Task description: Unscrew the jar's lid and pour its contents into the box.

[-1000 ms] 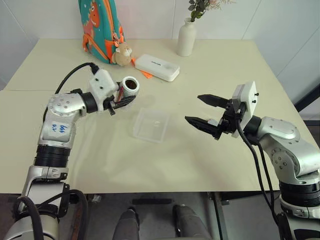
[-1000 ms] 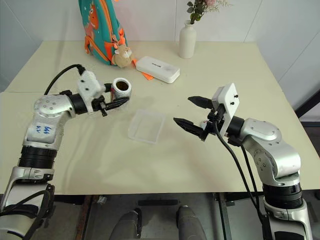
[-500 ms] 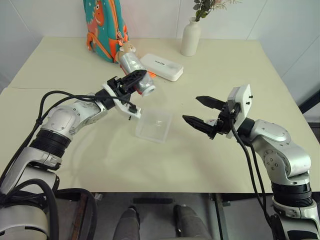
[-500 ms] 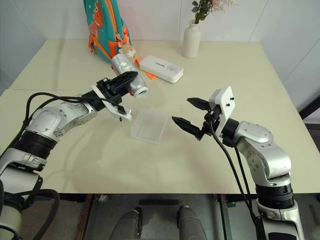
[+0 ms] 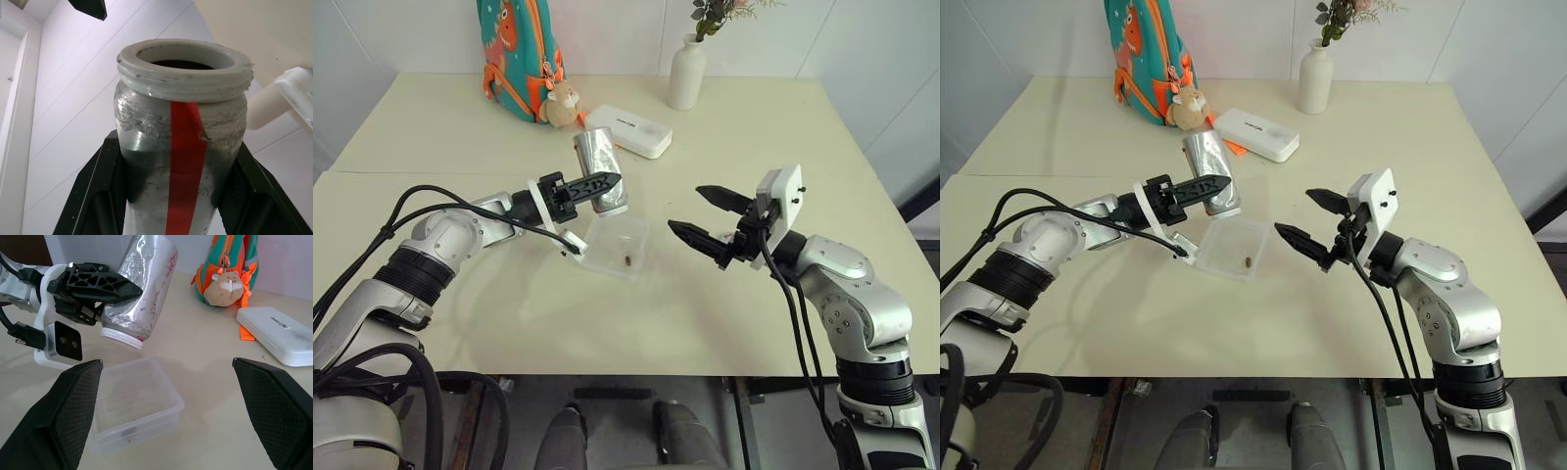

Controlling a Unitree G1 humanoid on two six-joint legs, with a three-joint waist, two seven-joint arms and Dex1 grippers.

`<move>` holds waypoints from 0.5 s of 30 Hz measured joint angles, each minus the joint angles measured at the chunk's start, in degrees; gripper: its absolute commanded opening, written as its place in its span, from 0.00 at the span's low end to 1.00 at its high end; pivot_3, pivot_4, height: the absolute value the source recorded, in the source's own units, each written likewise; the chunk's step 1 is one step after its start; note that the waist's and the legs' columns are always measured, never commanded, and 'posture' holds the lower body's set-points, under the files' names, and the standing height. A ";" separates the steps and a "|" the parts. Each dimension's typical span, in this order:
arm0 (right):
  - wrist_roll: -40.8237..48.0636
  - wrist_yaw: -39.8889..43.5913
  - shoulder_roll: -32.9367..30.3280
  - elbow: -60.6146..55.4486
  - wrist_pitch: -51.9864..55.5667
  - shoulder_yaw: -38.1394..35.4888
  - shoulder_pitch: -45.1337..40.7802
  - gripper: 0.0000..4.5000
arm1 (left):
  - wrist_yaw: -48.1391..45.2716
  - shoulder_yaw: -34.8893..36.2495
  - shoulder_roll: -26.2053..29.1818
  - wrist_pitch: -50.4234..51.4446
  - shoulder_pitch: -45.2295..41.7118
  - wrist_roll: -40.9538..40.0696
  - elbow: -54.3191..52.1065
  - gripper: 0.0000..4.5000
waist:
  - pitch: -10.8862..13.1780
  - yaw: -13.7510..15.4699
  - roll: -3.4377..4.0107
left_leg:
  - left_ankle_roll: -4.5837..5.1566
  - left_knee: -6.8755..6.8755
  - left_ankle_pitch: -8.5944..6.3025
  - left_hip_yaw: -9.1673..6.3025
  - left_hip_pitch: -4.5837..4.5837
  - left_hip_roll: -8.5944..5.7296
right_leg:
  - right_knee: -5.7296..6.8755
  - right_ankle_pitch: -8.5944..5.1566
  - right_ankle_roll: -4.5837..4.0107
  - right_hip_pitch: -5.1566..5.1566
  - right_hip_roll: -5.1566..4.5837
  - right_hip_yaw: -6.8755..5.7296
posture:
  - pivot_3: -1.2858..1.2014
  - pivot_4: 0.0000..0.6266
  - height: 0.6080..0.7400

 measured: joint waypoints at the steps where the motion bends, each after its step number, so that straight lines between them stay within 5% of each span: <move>1: -0.01 -0.08 0.07 0.01 -0.07 0.00 0.00 0.99 | -0.34 0.00 0.00 -0.03 -0.14 -0.04 0.18 0.43 | 0.00 -0.01 0.00 | 0.00 0.01 0.00 0.00 0.00 0.00 | 0.01 0.00 0.00 0.00 0.00 0.00 | 0.52 0.24 1.00; 10: -0.40 -0.43 0.38 0.27 -0.63 0.00 0.01 0.99 | -3.95 0.91 1.30 -2.90 -0.56 -4.09 0.84 0.43 | 0.00 0.00 0.00 | 0.00 0.06 0.00 0.01 0.00 0.00 | 0.06 0.00 0.00 0.00 0.00 0.00 | 0.52 0.24 1.00; 15: -0.59 -0.14 0.57 0.67 -1.31 0.01 0.00 0.99 | -25.21 11.06 -1.52 -10.13 1.00 -33.50 8.15 0.43 | 0.00 -0.09 0.00 | 0.00 0.15 0.00 0.04 0.02 0.00 | 0.16 0.00 0.00 0.00 0.00 0.00 | 0.52 0.24 1.00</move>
